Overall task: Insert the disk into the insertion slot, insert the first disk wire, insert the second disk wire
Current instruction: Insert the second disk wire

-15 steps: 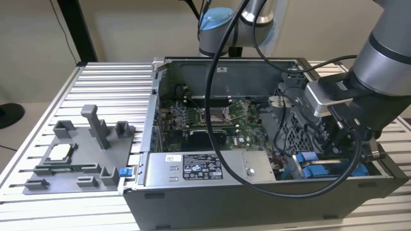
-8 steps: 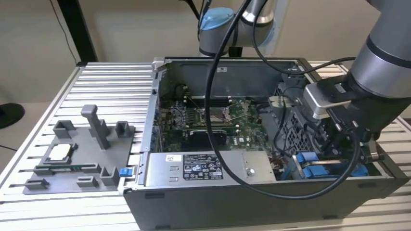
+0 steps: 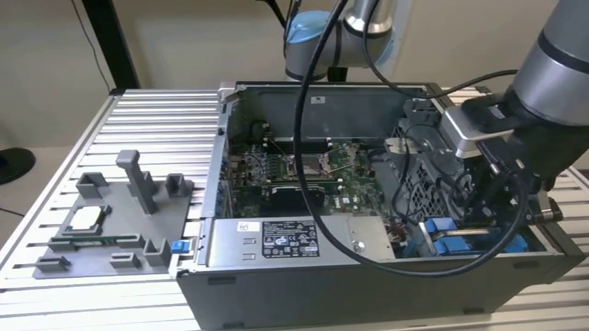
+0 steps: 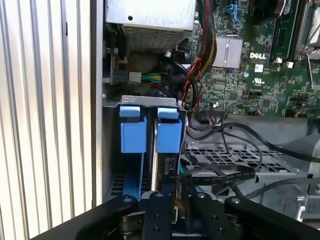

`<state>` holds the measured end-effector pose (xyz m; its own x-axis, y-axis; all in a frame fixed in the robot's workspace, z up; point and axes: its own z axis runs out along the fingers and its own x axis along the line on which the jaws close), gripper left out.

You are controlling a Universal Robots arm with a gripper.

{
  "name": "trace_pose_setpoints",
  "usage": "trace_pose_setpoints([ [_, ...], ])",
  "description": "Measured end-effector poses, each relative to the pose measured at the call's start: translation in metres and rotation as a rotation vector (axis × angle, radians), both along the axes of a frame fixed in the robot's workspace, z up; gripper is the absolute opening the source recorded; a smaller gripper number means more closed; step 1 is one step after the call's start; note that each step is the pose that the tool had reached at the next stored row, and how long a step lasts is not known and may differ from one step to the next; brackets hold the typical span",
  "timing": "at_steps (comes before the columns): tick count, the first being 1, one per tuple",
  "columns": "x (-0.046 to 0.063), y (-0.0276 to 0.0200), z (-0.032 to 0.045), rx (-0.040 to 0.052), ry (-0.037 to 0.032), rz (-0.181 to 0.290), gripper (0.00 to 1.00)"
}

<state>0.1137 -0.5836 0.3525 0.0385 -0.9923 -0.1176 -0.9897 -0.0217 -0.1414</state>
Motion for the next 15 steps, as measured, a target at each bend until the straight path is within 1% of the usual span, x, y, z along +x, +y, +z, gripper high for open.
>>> trace_pose_setpoints([
  [4, 0.000, 0.0000, 0.0188, -0.0004, 0.0002, 0.000, 1.00],
  [5, 0.000, 0.0000, 0.0229, -0.0003, 0.0001, 0.000, 1.00],
  [6, 0.000, 0.0000, 0.0248, -0.0001, 0.0002, 0.000, 1.00],
  [15, 0.000, 0.0000, 0.0256, 0.0000, 0.0002, 0.000, 1.00],
])
